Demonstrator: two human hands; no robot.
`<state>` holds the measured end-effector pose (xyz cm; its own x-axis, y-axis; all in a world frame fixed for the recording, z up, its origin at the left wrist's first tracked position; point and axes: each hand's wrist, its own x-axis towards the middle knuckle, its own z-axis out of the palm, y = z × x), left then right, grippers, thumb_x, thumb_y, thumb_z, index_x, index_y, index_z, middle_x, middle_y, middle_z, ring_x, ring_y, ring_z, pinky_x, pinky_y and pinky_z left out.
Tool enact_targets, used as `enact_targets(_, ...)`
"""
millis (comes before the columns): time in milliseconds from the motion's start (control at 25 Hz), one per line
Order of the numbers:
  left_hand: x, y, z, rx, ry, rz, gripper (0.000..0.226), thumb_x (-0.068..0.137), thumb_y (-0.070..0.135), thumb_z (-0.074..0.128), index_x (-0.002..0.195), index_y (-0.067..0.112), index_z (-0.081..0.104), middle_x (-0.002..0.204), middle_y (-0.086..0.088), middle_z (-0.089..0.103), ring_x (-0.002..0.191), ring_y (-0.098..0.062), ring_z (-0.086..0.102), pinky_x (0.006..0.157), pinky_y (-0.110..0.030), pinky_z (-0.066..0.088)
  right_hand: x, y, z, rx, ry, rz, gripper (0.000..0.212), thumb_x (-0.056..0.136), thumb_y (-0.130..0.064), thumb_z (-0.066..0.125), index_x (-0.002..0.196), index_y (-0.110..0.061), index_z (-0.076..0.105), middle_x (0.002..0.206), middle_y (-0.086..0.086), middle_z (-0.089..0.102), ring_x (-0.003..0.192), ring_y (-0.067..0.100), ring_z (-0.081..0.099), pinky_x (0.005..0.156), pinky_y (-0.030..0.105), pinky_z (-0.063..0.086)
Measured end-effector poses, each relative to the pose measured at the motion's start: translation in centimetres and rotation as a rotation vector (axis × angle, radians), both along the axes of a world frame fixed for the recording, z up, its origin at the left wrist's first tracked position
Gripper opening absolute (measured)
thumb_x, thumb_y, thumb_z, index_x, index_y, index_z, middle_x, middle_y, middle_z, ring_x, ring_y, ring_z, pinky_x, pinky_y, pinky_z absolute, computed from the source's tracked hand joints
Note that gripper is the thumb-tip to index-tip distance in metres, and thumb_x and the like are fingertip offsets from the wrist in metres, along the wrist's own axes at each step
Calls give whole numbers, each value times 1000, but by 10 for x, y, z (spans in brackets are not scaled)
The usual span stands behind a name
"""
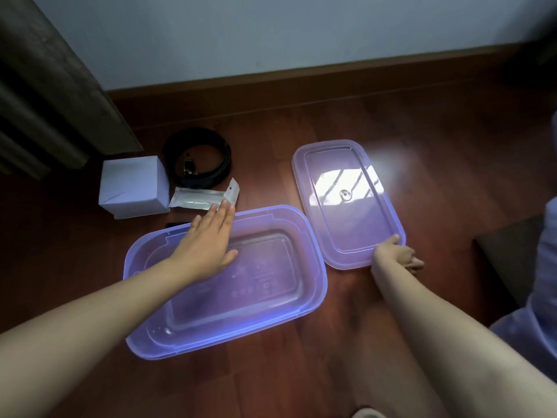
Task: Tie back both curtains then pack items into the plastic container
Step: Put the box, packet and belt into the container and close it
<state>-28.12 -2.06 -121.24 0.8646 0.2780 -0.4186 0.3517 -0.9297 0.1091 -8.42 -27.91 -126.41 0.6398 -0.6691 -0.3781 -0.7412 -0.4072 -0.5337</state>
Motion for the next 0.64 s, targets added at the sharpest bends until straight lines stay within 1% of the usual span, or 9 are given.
enact_targets(80, -1, 0, 0, 3, -6, 5, 81, 97, 40, 38, 148, 9, -15, 157, -9, -20, 146, -24, -13, 118, -41, 1, 0, 5, 2, -76, -55, 30, 49, 95, -32, 46, 132, -1, 42, 140, 20, 34, 129, 37, 33, 107, 43, 22)
enact_targets(120, -1, -1, 1, 6, -14, 10, 80, 97, 40, 38, 148, 9, -15, 158, -9, -19, 146, -24, -12, 118, -41, 1, 0, 9, 4, -137, -152, 122, 48, 94, -30, 48, 135, -6, 41, 139, 19, 36, 128, 36, 35, 106, 42, 23)
enact_targets(200, -2, -2, 2, 8, -21, 18, 78, 98, 40, 37, 148, 8, -14, 158, -10, -18, 147, -25, -11, 118, -41, 1, -5, 28, 12, -187, -459, 551, 45, 93, -25, 49, 134, -6, 43, 132, 19, 44, 122, 36, 42, 104, 41, 27)
enact_targets(280, -3, -3, -1, 13, -28, 16, 77, 98, 40, 35, 149, 8, -13, 158, -10, -17, 147, -25, -10, 118, -41, 1, -19, 56, 24, -53, -696, 1032, 38, 93, -22, 48, 126, -2, 50, 122, 19, 53, 115, 32, 48, 101, 38, 35)
enact_targets(360, -4, -3, -2, 24, -37, 6, 75, 99, 42, 33, 149, 9, -12, 158, -9, -15, 147, -24, -10, 118, -40, 1, -38, 82, 39, 28, -643, 1412, 42, 93, -28, 48, 126, -3, 50, 122, 15, 56, 114, 29, 50, 98, 38, 39)
enact_targets(440, -4, -1, -3, 10, -64, 7, 73, 99, 44, 30, 149, 9, -10, 159, -9, -13, 147, -23, -9, 118, -40, 0, -49, 101, 41, -161, -425, 1730, 54, 91, -37, 52, 135, -8, 41, 131, 12, 51, 118, 30, 49, 93, 38, 42)
enact_targets(480, -5, 0, -3, 7, -69, 14, 72, 99, 44, 29, 150, 10, -9, 159, -8, -12, 147, -22, -9, 118, -39, 0, -52, 106, 38, -275, -313, 1811, 58, 89, -35, 55, 138, -11, 35, 133, 11, 48, 118, 32, 49, 87, 38, 44)
enact_targets(560, -8, 1, -6, -1, -85, 16, 70, 99, 46, 28, 150, 10, -4, 160, -8, -7, 147, -21, -5, 118, -39, 2, -56, 110, 38, -413, -193, 1819, 58, 86, -23, 58, 137, -12, 32, 131, 10, 43, 110, 36, 53, 72, 38, 43)
enact_targets(640, -8, 5, -7, -37, -166, -6, 70, 96, 52, 21, 150, 9, 12, 159, -10, 12, 146, -23, 14, 117, -41, 13, -58, 111, 39, -476, -171, 1790, 54, 84, -13, 60, 132, -11, 34, 127, 11, 42, 102, 39, 55, 65, 38, 40)
